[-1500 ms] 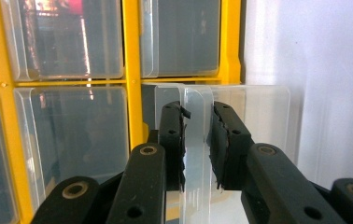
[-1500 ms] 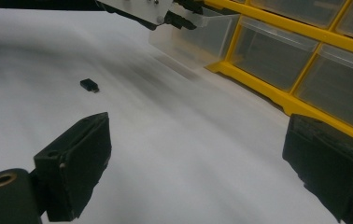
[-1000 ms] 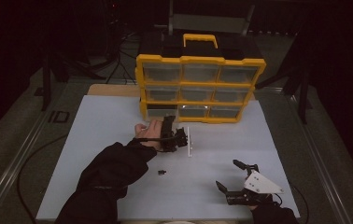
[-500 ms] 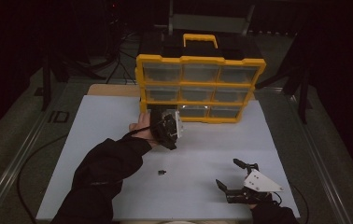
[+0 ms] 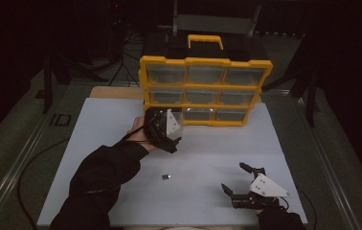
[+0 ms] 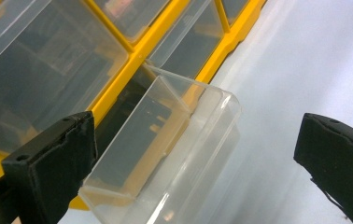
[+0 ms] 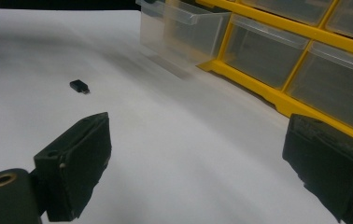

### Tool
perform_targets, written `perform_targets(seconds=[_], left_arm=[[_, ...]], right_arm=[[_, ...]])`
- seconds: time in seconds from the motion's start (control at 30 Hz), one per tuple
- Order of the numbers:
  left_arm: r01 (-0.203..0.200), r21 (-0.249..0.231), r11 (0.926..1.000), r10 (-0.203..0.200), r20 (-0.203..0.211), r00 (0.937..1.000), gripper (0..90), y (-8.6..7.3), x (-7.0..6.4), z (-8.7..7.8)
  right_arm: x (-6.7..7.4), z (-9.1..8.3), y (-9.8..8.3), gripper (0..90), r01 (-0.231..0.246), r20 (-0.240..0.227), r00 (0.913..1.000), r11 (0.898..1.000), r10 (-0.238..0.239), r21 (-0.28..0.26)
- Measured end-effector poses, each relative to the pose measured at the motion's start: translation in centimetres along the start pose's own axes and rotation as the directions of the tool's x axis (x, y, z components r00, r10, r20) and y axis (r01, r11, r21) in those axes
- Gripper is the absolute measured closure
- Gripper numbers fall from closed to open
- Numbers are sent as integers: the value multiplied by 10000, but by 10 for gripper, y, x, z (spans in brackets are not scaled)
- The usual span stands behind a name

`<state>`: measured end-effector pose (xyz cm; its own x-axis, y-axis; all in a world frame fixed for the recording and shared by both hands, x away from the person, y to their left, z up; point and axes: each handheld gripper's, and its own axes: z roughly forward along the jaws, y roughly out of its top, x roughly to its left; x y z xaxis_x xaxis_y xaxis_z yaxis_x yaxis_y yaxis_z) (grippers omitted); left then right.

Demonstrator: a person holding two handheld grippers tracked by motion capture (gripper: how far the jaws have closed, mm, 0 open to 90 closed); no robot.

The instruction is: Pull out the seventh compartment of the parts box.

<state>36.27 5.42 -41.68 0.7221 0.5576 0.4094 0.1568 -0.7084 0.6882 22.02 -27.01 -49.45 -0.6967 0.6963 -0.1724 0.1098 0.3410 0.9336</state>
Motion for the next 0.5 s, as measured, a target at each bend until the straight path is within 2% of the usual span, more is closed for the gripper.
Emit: perform_targets(seconds=[0.03, 0.07, 0.2, 0.33, 0.5], left_arm=[[0, 0, 10000, 0, 0, 10000, 1, 0, 0, 0], [206, -122, 9997, -204, 144, 9997, 1, -3, 0, -4], [221, -158, 9996, -219, 140, 9997, 1, -9, -1, -10], [423, -234, 9988, -419, 156, 9990, 1, -17, -1, -17], [515, -239, 9984, -516, -14, 9987, 1, -30, -3, -27]], right_arm=[[0, 0, 0, 80, 0, 0, 10000, 10000, 0, 0], [0, -1, 0, 80, -12, 28, 10000, 10000, 12, -19], [0, -1, 0, 80, 18, -6, 10000, 10000, -18, 0], [0, 0, 0, 80, -24, -50, 10000, 10000, 24, 45], [1, 0, 0, 80, 6, -49, 10000, 10000, -6, 60]])
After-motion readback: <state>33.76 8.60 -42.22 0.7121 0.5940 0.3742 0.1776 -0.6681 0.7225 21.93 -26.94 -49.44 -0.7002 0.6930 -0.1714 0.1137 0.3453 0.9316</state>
